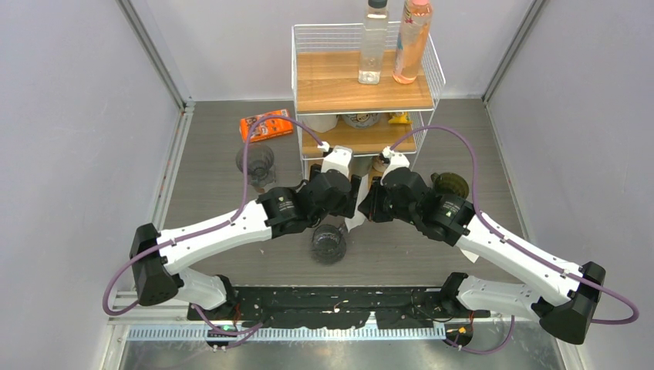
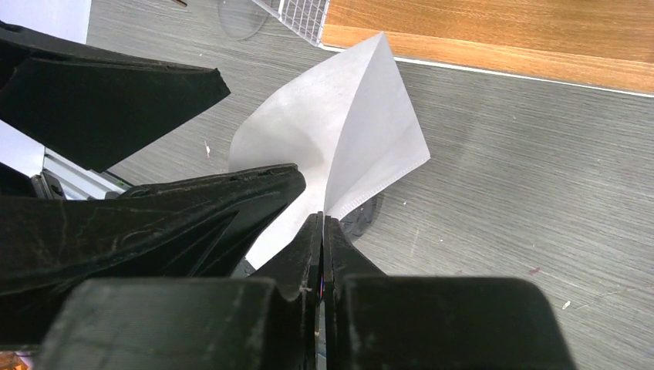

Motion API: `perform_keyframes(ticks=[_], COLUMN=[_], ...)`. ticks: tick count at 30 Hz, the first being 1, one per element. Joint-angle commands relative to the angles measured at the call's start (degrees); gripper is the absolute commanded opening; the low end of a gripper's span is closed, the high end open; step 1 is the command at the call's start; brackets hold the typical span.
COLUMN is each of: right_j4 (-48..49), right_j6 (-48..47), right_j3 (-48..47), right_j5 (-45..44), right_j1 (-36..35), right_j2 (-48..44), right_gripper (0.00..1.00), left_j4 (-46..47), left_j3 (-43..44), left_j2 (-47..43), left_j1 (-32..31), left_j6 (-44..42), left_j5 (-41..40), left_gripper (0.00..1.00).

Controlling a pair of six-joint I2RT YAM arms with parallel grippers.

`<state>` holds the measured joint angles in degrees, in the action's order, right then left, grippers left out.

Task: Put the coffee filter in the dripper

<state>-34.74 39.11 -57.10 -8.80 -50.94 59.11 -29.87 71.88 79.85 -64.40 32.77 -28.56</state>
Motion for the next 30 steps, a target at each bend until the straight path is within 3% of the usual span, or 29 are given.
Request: perform_keyframes(ticks=[1, 18, 27, 30], right_j4=[1.2, 3.7, 3.6, 3.2], right_j6=[-1.4, -2.6, -3.1, -2.9], right_j3=[-0.3, 0.3, 0.4, 0.5], right_j5=[-0.5, 0.2, 1.2, 0.8], right_j1=[-0.4, -0.4, -0.4, -0.5], right_j2=[-1.4, -2.3, -2.7, -2.6], right_gripper=[0.05, 0.05, 0.05, 0.05], left_j4=[0.3, 0.7, 0.9, 0.9], left_j3=[0.5, 1.4, 3.2, 3.3], left_j2=[-2.8, -0.7, 2.1, 2.3], left_j1=[-0.2, -0.2, -0.2, -0.2], left_j6=[-0.5, -2.3, -2.0, -1.7], left_j5=[-3.4, 2.1, 4.9, 5.3], left_gripper=[0.71, 0.69, 0.61, 0.54])
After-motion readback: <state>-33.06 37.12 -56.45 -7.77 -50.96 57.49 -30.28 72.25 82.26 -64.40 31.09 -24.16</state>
